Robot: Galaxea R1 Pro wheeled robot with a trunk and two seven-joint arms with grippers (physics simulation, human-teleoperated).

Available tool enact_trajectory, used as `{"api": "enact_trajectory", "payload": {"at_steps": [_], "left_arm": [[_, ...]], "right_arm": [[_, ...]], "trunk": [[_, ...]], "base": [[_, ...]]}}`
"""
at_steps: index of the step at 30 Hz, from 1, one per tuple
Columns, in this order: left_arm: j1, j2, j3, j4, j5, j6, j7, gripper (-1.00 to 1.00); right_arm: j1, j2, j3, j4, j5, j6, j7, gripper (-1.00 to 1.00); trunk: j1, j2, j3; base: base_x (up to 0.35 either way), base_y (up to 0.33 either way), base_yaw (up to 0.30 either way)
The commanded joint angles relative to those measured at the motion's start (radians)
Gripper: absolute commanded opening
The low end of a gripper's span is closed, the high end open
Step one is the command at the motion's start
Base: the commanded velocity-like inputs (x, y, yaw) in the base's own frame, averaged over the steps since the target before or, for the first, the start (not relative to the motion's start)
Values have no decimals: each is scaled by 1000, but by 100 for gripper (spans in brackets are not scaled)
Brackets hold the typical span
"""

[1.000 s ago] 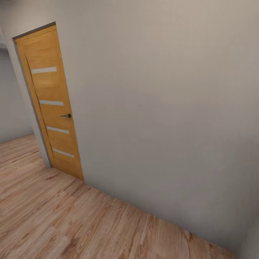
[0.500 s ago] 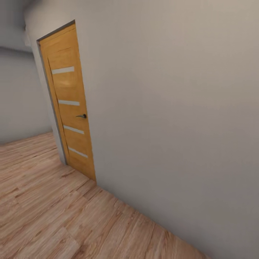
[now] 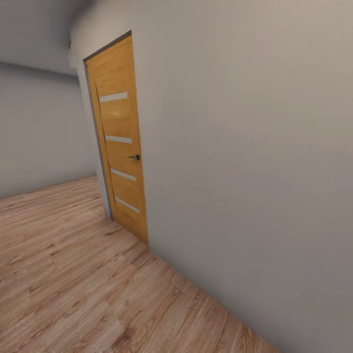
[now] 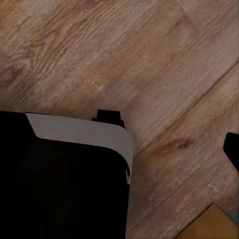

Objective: Move the two storage containers from the living room to the garage. In the garage, place one container on the floor and stack the other container on top of it (either order is fine).

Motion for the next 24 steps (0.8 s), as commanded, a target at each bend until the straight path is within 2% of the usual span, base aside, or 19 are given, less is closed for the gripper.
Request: {"api": "enact_trajectory", "payload": {"at_steps": [1, 24], "left_arm": [[-1, 0, -2, 1, 7, -3, 1, 100], [-1, -2, -2, 1, 6, -2, -2, 100]], "right_arm": [[-1, 0, 9, 3, -9, -6, 0, 100], [-1, -1, 11, 3, -4, -8, 0, 100]], "trunk": [[0, -1, -1], [0, -1, -1]], "base": [[0, 0, 278], [0, 0, 280]]}}
